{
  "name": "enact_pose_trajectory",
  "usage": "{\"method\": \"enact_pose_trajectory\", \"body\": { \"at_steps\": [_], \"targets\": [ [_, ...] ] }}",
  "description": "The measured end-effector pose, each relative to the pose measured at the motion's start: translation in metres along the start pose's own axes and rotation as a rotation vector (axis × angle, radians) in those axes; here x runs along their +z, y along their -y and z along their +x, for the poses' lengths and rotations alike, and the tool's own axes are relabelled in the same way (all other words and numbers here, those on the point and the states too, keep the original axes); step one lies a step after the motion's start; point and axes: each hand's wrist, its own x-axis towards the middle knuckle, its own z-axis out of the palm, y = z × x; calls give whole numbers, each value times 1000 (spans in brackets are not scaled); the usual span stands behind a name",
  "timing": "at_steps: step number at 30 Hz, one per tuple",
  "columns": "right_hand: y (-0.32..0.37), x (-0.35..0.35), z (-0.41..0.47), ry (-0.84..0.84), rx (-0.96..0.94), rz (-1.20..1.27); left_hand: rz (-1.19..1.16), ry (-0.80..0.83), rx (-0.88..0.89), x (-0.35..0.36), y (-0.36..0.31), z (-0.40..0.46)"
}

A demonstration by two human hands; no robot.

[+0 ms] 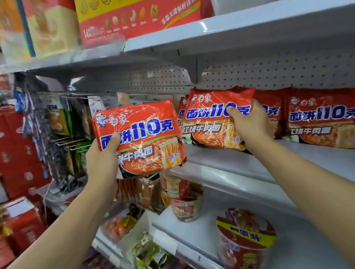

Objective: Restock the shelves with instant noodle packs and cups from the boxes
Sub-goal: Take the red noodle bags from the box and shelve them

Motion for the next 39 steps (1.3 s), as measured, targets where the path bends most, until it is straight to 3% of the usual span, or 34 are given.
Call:
{"method": "enact_pose_trajectory", "body": {
  "at_steps": [6,19,27,32,39],
  "targets": [
    [-2,48,40,-57,-30,-40,-23,70,1,13,14,62],
    [-33,138,83,-88,17,-163,-52,401,-100,39,49,160],
    [-50,149,84,-170,26,-321,-124,510,-157,50,67,180],
    [-54,147,82,-172,25,-543,-134,545,-172,60,73,185],
    [-46,130,82,-206,82,-412,-140,601,-209,88,82,186]
  ]
}}
